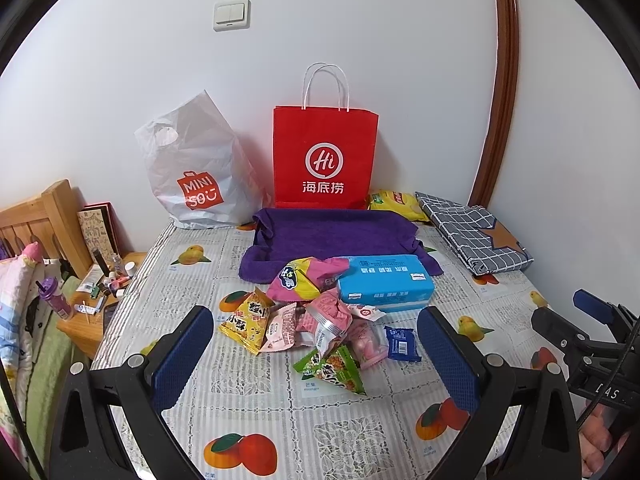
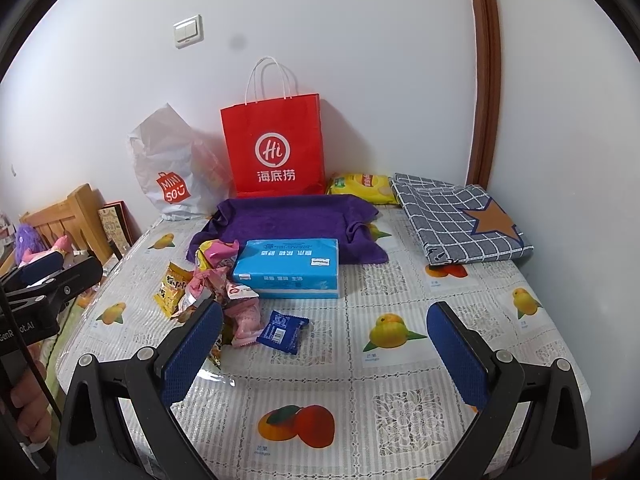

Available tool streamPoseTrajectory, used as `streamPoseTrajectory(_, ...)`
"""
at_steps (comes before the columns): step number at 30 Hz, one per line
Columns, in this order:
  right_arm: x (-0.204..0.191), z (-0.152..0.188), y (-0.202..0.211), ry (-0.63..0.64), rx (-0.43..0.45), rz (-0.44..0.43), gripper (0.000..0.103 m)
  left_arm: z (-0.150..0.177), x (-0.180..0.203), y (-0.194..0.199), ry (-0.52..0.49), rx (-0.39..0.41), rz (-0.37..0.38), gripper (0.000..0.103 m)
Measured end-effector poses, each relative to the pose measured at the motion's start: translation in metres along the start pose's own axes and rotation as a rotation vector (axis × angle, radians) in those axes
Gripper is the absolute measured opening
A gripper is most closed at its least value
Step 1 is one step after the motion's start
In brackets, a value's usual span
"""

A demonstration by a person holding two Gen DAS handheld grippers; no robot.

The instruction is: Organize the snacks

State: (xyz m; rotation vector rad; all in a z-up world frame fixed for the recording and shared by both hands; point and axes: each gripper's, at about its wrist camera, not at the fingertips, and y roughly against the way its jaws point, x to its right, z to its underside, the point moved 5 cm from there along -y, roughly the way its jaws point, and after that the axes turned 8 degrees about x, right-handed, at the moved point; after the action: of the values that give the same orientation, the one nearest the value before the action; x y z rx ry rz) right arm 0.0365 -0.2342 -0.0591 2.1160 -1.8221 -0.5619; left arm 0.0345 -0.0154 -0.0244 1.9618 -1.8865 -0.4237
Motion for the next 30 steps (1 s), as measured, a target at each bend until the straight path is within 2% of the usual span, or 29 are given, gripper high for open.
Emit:
streamPoseTrajectory(14, -0.003, 0.002, -0.005, 0.013, -0.009, -0.019, 0.101, 0.002, 0.006, -0.002, -0.026, 0.001, 0.007, 0.103)
streamPoseTrajectory(18, -0.003, 0.002, -0.013, 0.015, -0.014, -0.026, 0.101, 0.001, 0.003, -0.002, -0.012, 0.0, 0.029, 0.103)
streamPoseTrajectory(25, -0.002, 0.001, -0.034, 0.015, -0.033, 0.005, 0.101, -0.001, -0.004, -0.008, -0.026, 0.021, 0.026, 0.103)
streamPoseTrajectory(30, 0.006, 0.001, -0.054, -0.01, -0.054, 0.061, 0.102, -0.006, -0.015, -0.019, -0.01, 0.025, 0.012, 0.103)
